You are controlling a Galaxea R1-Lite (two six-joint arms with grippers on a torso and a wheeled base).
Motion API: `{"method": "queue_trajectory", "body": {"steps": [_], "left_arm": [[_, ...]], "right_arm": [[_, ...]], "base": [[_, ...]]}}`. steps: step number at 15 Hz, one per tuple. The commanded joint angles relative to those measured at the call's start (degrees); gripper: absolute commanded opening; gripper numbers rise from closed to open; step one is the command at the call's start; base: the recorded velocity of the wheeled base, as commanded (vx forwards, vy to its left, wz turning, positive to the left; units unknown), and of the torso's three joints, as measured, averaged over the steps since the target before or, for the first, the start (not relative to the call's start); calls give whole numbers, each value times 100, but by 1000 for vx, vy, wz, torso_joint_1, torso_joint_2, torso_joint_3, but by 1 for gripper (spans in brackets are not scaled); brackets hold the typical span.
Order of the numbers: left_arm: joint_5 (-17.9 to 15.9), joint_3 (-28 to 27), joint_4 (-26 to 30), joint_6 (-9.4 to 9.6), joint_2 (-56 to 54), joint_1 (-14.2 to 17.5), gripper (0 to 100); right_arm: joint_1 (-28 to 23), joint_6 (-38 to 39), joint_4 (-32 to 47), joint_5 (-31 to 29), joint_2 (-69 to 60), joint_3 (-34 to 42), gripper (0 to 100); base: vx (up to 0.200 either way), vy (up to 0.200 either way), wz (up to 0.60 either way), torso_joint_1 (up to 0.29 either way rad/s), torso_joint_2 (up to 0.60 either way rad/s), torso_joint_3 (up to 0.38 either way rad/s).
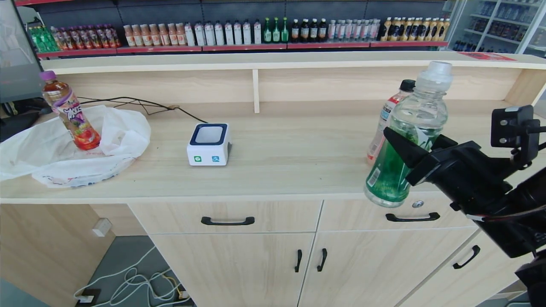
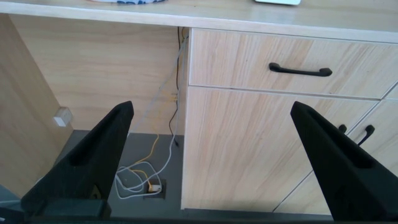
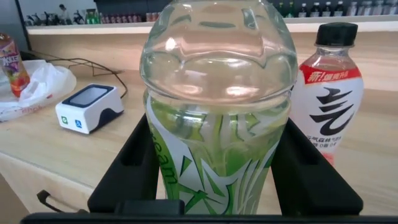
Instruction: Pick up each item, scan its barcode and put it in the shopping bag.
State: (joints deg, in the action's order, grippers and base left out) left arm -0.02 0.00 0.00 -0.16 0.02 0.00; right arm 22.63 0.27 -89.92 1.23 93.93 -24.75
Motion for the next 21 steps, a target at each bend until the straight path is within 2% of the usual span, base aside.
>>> {"method": "queue_trajectory", "body": {"steps": [1, 3, 21], "left_arm": [[2, 0, 0, -2, -2, 0, 100], [2, 0, 0, -11, -2, 0, 100], [2, 0, 0, -28, -2, 0, 100]], "right_arm": [[-109, 158, -8, -26, 99, -39, 0], [-399, 184, -8, -9, 108, -92, 0], [-408, 184, -8, -18, -6, -39, 0]], "base": [[0, 200, 0, 2, 2, 2], [0, 200, 0, -2, 0, 7], [0, 200, 0, 4, 2, 1]]}}
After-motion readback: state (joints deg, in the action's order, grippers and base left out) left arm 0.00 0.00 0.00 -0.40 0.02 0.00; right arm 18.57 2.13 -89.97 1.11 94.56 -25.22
